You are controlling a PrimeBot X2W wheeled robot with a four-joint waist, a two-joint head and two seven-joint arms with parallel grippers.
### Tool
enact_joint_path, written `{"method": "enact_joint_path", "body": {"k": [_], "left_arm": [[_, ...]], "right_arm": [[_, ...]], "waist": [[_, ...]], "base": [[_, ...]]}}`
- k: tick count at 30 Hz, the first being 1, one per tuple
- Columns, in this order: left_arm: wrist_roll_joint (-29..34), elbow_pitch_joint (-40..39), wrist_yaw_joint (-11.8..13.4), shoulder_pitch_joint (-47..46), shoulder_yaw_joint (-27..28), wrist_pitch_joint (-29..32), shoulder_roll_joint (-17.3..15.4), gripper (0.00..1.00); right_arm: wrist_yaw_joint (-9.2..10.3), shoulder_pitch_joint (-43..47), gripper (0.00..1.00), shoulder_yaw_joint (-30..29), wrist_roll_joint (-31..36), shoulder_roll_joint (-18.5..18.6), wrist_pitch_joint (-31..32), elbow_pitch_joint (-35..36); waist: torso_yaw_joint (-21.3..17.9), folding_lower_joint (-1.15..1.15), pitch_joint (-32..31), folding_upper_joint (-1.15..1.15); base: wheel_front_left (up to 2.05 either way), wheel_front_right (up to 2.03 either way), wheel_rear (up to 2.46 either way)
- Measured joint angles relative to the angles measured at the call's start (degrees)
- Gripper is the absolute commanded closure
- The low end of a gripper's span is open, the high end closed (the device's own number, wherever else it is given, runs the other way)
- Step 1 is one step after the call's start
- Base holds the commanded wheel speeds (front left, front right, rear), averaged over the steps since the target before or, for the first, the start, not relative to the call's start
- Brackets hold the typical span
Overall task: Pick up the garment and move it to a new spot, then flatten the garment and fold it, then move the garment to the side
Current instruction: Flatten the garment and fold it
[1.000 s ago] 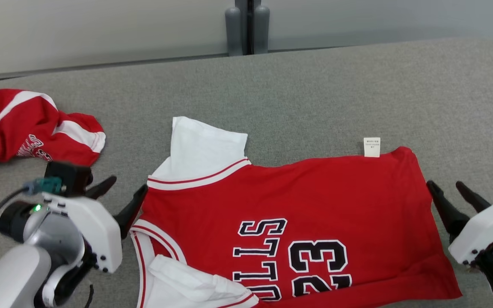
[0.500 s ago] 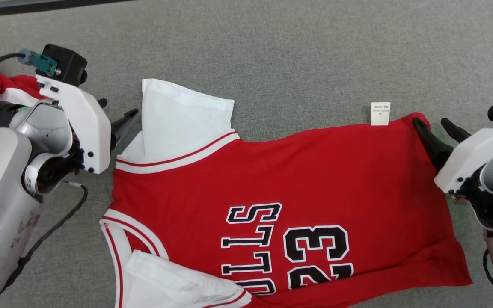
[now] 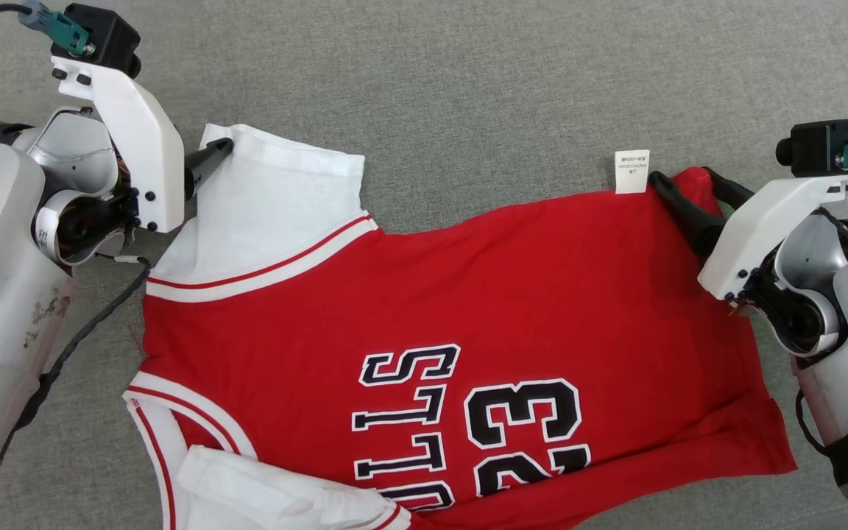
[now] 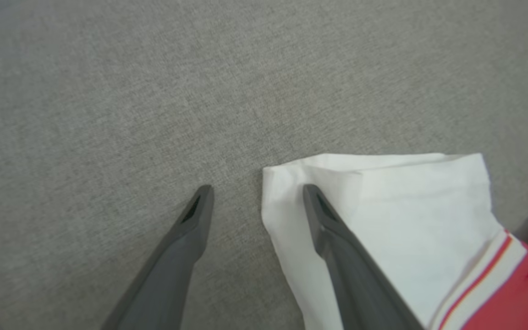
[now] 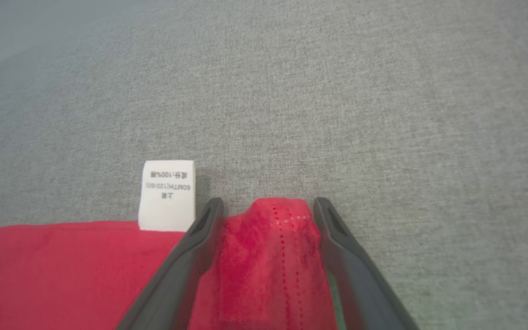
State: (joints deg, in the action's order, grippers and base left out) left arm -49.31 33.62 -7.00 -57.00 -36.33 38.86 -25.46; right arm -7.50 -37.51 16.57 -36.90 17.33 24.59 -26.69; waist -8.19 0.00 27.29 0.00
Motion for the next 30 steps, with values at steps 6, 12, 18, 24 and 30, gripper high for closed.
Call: {"method": "enact_joint_path", "body": {"k": [6, 12, 18, 24, 30], "left_arm": [[-2.53, 2.38, -0.11, -1.05, -0.75, 0.96, 1.01, 0.80], [-3.83, 1.94, -0.43, -1.04, -2.45, -1.27, 0.67, 1.00], [-5.00, 2.23, -0.43, -0.95, -3.47, -4.80, -0.69, 1.00], [-7.00, 2.52, -0.43, 0.69, -4.88, -6.68, -1.57, 1.00], [-10.16, -0.58, -0.43, 2.91, -6.72, -5.61, -2.88, 1.00]], "right_arm": [[0.01, -1.27, 0.76, 2.68, -2.13, 0.18, -1.52, -2.16], [-0.07, -1.57, 1.00, 3.82, -3.00, 0.55, -4.74, -4.71], [-0.05, -1.49, 1.00, 2.26, -2.92, 1.10, -9.20, -8.55], [-0.05, -0.92, 1.00, 0.41, -1.67, 0.81, -12.30, -12.58], [-0.05, 0.87, 1.00, 1.14, -1.45, 0.41, -12.63, -13.46]], "waist": [[-0.73, 0.00, 0.17, 0.00], [-0.22, 0.00, -1.12, 0.00], [0.78, 0.00, -4.52, 0.00], [1.91, 0.00, -8.59, 0.00], [2.73, 0.00, -12.10, 0.00]], "base": [[0.00, 0.00, 0.00], [0.00, 0.00, 0.00], [0.00, 0.00, 0.00], [0.00, 0.00, 0.00], [0.00, 0.00, 0.00]]}}
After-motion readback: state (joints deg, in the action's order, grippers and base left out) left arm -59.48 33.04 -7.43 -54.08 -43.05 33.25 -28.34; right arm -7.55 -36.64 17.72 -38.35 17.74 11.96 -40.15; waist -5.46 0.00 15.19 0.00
